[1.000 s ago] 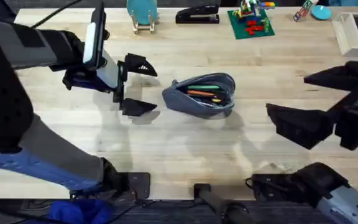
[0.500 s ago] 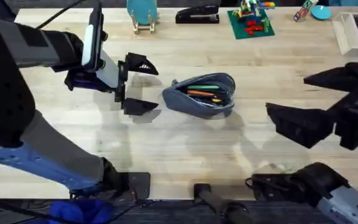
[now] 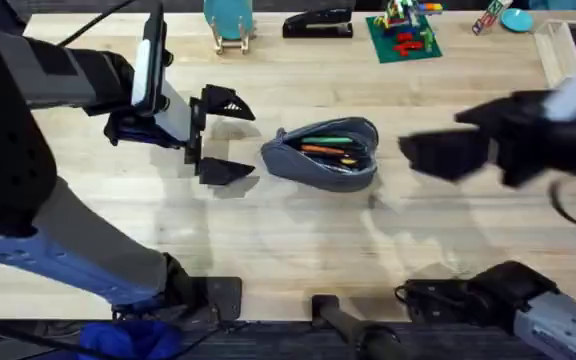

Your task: Unzip the bag, pick up the pens from the table one at a time and place them inside, then zip the bag closed.

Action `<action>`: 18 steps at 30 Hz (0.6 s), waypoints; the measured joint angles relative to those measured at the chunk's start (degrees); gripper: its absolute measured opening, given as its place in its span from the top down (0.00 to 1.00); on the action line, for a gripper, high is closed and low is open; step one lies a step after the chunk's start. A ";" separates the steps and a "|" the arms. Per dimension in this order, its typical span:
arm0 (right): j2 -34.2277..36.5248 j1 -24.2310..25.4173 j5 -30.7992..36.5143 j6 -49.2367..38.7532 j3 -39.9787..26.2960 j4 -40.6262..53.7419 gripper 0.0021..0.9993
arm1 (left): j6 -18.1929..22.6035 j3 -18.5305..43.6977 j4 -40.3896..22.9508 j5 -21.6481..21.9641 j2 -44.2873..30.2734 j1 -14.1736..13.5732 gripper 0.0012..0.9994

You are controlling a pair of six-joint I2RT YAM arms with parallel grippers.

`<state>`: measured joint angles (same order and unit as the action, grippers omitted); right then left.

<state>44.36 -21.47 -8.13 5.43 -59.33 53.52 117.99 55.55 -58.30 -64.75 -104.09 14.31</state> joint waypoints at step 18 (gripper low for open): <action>26.95 -9.06 -1.99 11.68 -6.59 -14.96 0.00 | 0.00 0.00 0.00 0.00 0.00 0.00 0.01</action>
<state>71.31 -30.54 -10.12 17.11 -65.92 38.56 117.99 55.55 -58.30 -64.75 -104.09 14.31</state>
